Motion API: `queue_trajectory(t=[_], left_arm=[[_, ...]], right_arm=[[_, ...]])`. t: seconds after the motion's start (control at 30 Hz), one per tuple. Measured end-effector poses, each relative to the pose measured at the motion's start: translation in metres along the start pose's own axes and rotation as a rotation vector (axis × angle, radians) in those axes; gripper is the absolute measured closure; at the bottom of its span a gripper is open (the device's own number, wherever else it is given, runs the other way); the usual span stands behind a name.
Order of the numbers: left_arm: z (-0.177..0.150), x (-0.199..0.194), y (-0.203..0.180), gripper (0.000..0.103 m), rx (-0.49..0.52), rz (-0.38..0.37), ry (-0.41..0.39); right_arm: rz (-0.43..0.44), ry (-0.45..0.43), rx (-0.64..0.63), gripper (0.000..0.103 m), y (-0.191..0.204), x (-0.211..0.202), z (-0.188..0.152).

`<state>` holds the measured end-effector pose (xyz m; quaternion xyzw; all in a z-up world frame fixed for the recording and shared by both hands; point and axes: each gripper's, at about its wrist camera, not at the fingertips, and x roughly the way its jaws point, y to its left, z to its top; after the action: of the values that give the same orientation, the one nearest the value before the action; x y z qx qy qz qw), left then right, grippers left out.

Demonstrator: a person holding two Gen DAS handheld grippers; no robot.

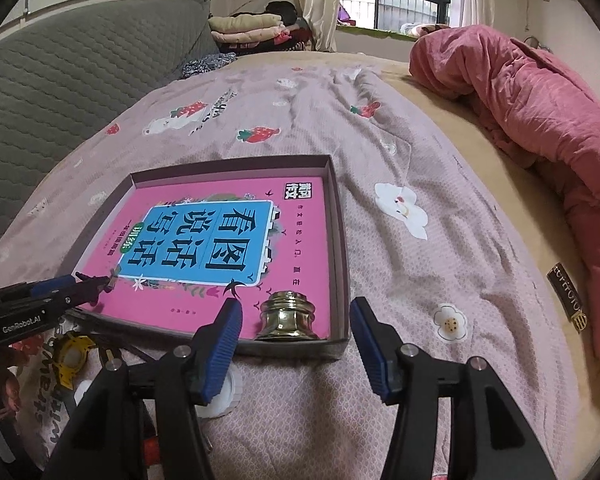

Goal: Organize rigid objects
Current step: 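Withdraw both open grippers from the box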

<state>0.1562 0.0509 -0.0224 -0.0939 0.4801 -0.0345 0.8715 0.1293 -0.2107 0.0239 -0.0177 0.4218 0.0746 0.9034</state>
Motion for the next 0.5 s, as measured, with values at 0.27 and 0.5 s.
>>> queue_trajectory(t=[0.27,0.5], left_arm=[[-0.001,-0.006,0.004,0.043,-0.011,0.010,-0.009],[-0.005,-0.025,0.001,0.043,-0.026,0.002,-0.039]], right_arm=[[0.004,-0.009,0.007,0.047,0.001,-0.005,0.000],[0.005,-0.021,-0.007,0.047,0.007,-0.011,-0.004]])
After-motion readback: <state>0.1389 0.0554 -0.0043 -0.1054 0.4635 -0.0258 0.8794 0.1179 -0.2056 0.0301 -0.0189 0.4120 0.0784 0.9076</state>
